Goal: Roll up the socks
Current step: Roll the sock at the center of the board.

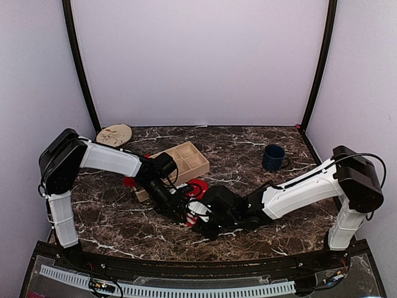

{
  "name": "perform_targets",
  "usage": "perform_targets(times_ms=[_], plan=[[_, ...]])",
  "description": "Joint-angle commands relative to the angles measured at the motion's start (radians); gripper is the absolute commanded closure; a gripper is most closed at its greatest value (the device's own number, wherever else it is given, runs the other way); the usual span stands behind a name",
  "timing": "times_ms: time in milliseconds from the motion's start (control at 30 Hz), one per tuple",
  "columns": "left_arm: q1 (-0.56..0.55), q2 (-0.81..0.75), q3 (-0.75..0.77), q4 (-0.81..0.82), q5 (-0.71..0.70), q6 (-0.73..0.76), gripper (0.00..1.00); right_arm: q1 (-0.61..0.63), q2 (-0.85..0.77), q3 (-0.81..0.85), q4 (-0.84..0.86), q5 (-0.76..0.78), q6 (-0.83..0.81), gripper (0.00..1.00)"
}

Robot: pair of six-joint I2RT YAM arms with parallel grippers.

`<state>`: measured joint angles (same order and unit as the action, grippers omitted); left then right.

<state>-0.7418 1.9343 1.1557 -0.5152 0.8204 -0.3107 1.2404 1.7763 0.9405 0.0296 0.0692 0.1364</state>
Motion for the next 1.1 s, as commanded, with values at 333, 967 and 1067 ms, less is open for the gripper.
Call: perform_targets(times_ms=[333,967,1067], plan=[[0.007,-0.009,-0.014,-0.004,0.051,0.019,1.0,-0.025,0.027,0.017,0.037,-0.031,0.003,0.8],[0.02,-0.044,-0.061,0.065,0.026,-0.047,0.66,-0.058,0.003,-0.018,0.068,-0.078,0.041,1.0],[0.027,-0.069,-0.072,0.093,0.014,-0.074,0.55,-0.062,-0.001,-0.024,0.062,-0.099,0.045,1.0]])
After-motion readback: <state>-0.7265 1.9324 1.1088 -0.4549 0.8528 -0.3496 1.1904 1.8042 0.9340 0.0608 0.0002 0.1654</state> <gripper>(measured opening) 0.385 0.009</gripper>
